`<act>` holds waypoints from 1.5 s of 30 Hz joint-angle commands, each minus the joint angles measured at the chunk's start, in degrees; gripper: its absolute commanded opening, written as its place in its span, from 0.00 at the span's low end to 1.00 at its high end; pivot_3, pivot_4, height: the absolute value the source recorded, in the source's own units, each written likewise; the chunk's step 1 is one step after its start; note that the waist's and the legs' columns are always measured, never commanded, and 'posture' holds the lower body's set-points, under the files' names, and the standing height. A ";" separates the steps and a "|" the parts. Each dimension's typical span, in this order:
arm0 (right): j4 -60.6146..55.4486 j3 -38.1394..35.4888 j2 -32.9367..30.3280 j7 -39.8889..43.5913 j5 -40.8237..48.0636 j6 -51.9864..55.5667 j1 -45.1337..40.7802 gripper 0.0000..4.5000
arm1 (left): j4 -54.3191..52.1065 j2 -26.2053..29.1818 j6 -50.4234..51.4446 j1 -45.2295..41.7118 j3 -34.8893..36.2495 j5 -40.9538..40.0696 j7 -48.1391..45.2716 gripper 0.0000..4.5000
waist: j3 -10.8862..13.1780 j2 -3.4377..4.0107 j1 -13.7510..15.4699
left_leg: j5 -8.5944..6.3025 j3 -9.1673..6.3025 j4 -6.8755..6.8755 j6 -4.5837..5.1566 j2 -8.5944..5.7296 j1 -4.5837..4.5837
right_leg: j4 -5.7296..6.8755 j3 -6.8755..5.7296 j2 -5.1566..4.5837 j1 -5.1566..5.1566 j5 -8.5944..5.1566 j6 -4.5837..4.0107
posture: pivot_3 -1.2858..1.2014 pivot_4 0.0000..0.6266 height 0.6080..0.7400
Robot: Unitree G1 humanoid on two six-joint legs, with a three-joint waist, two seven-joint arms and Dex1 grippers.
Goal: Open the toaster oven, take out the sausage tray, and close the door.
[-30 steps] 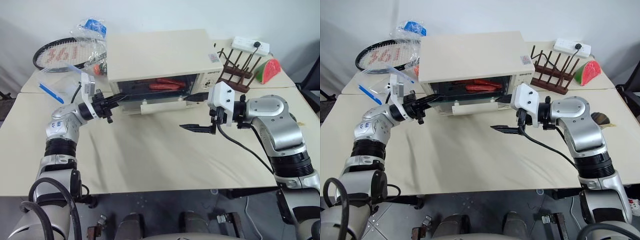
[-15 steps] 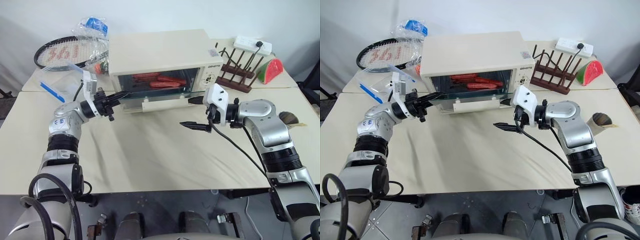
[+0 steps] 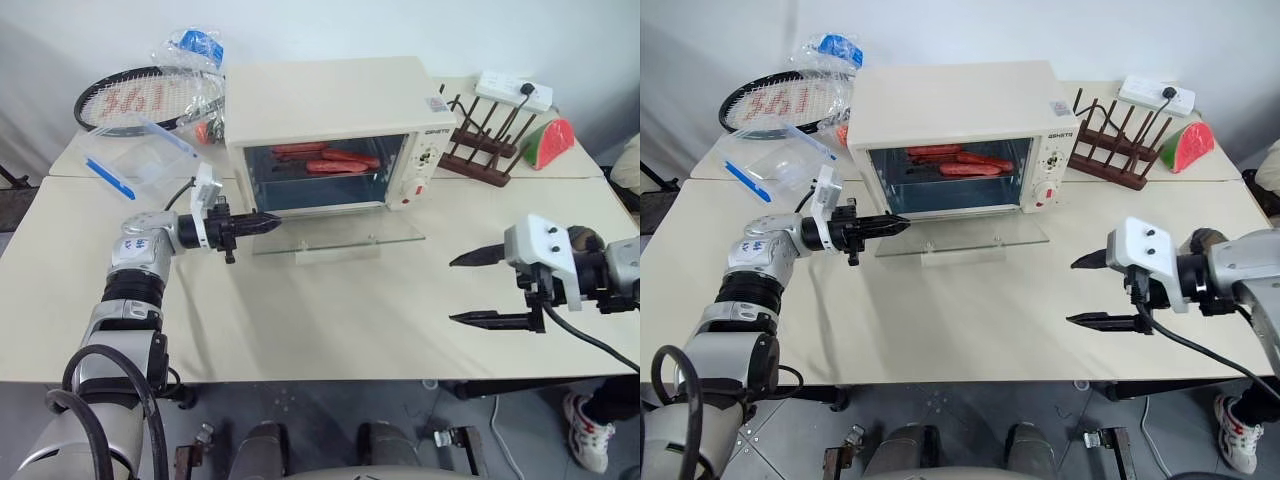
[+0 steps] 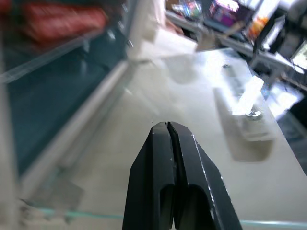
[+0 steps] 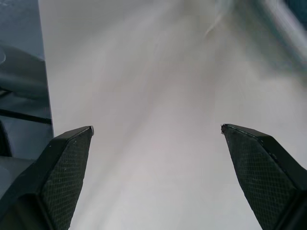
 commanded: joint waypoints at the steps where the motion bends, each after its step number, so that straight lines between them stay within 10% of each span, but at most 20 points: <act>1: -1.67 -1.80 -0.19 -3.22 1.32 0.42 -2.88 1.00 | 1.69 0.87 -2.50 -1.35 -2.04 3.46 0.16 0.01 | 0.03 -0.04 0.09 | 0.00 0.00 0.02 0.00 0.00 0.00 | 0.02 0.01 0.00 0.00 0.01 0.00 | 0.52 0.24 1.00; 10: -0.22 11.06 13.55 -20.57 -6.47 0.02 -19.85 1.00 | 4.00 0.36 -13.91 0.52 -7.48 10.66 -0.82 0.01 | 0.05 -0.07 -0.06 | 0.00 -0.02 0.08 0.01 0.01 -0.05 | 0.06 0.02 0.00 -0.04 0.05 0.00 | 0.52 0.24 1.00; 22: 16.49 33.64 30.70 -33.64 -29.70 -9.05 -33.08 1.00 | -14.76 -1.15 -8.45 12.43 9.92 -7.68 6.37 0.01 | 0.05 -0.07 -1.14 | 0.00 -0.05 0.09 0.00 0.04 -0.11 | 0.12 0.01 0.00 -0.13 0.05 0.00 | 0.52 0.24 1.00; 38: 48.41 40.49 45.56 -44.40 -48.19 -29.32 -44.35 1.00 | -51.71 -0.67 8.24 38.31 21.52 -22.54 23.64 0.99 | 0.06 -0.06 -3.35 | 0.01 -0.37 0.01 -0.03 0.06 -0.09 | 0.29 -0.06 0.00 -0.08 0.05 0.00 | 0.52 0.24 1.00; 45: 55.41 40.74 48.05 -46.42 -52.27 -32.10 -46.66 1.00 | -56.78 -0.93 9.29 43.49 22.63 -24.06 27.70 1.00 | 0.07 -0.04 -3.32 | 0.02 -0.38 0.00 -0.05 0.06 -0.08 | 0.28 -0.05 0.00 -0.08 0.05 0.00 | 0.52 0.24 1.00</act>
